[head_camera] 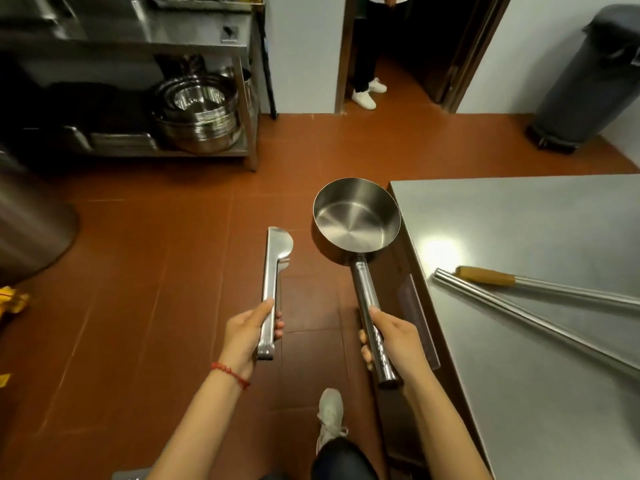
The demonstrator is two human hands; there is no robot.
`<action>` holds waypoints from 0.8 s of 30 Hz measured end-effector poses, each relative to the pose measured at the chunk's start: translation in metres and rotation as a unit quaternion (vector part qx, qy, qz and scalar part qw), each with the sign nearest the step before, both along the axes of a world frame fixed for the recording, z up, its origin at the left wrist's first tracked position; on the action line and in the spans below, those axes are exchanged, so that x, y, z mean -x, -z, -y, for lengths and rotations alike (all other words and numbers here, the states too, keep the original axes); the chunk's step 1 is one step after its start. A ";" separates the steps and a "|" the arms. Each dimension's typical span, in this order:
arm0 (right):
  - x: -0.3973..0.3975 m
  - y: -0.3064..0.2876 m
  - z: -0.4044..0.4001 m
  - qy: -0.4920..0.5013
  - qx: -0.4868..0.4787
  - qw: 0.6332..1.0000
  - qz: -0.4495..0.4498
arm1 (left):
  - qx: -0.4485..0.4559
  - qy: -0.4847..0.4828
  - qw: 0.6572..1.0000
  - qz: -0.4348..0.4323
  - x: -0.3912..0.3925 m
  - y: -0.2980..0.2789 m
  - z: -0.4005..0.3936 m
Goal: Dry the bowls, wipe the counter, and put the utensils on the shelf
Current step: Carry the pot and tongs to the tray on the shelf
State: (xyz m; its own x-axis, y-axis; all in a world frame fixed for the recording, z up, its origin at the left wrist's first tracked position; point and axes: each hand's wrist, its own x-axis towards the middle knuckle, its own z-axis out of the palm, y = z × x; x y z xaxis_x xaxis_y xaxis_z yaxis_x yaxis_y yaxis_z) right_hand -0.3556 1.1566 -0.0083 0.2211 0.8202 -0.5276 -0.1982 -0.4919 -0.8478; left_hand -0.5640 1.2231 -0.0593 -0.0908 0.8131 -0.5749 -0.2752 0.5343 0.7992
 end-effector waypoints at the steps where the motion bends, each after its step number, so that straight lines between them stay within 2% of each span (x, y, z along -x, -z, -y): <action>1: -0.005 0.003 -0.018 -0.003 -0.003 1.000 -0.002 | -0.001 0.000 1.000 0.000 -0.005 0.001 -0.016; 14: -0.044 0.007 -0.242 -0.041 -0.006 0.999 0.011 | 0.011 -0.033 0.999 0.003 -0.044 -0.001 -0.217; 24: -0.030 0.017 -0.450 0.003 0.003 1.000 -0.002 | 0.006 -0.012 1.000 0.004 -0.027 0.007 -0.444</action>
State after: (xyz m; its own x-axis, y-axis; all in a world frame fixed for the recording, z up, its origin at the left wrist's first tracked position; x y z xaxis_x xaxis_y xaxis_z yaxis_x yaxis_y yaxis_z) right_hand -0.3251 1.6062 -0.0249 0.2241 0.8152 -0.5340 -0.2036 -0.4966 -0.8437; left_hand -0.5371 1.6676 -0.0665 -0.1049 0.8035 -0.5860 -0.2945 0.5377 0.7900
